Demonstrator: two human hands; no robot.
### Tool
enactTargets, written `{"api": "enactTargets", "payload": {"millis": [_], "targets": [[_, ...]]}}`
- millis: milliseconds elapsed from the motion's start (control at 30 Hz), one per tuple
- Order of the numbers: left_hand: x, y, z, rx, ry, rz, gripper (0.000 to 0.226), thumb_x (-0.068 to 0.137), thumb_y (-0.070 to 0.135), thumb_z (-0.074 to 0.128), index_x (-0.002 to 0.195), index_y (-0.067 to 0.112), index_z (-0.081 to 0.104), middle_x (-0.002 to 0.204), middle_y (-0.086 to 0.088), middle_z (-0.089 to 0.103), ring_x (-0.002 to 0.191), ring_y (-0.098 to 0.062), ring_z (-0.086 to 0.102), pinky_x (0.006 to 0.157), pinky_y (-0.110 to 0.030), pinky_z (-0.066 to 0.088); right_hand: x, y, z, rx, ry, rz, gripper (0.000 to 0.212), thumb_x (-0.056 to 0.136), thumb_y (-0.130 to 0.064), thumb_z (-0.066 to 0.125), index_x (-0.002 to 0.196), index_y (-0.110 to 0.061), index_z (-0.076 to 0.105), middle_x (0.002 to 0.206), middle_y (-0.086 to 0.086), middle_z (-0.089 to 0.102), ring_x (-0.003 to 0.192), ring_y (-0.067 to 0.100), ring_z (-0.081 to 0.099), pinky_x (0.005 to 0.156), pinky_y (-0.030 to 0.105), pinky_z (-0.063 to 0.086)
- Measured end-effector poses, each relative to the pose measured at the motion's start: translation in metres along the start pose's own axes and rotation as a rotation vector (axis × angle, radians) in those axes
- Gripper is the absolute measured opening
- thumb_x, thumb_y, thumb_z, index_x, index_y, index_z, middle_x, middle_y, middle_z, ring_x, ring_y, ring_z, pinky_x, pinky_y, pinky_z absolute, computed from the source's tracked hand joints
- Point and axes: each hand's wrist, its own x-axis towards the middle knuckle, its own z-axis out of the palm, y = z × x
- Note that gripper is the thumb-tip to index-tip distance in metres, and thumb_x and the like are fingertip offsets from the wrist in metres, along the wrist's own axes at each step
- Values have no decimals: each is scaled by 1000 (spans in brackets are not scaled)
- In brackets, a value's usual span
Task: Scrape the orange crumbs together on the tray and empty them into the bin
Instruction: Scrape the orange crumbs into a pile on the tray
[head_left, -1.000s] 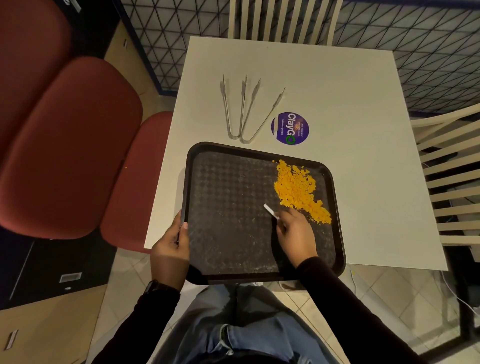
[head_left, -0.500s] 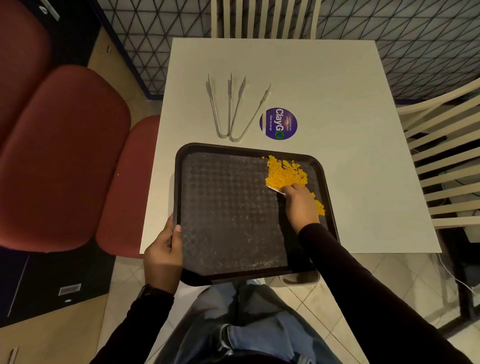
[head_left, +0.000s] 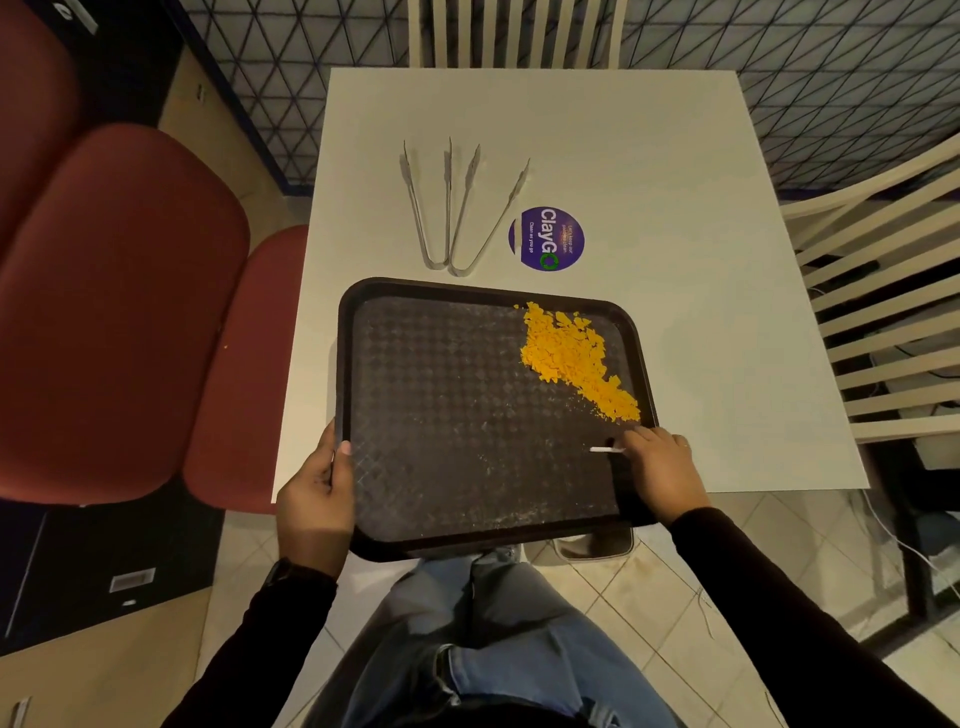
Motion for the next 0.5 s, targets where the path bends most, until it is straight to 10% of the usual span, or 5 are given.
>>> {"api": "enactTargets", "payload": {"millis": [500], "targets": [[-10,-10,0,169,62,-24,37,94,24,47,111,-7,60,94,-28,66,85,-37,64,81,-44,55,85,9,-24,49,38,-206,17,83,-1,64,95,-10,70,92,14,67,85,34,59,77,37,47]]}}
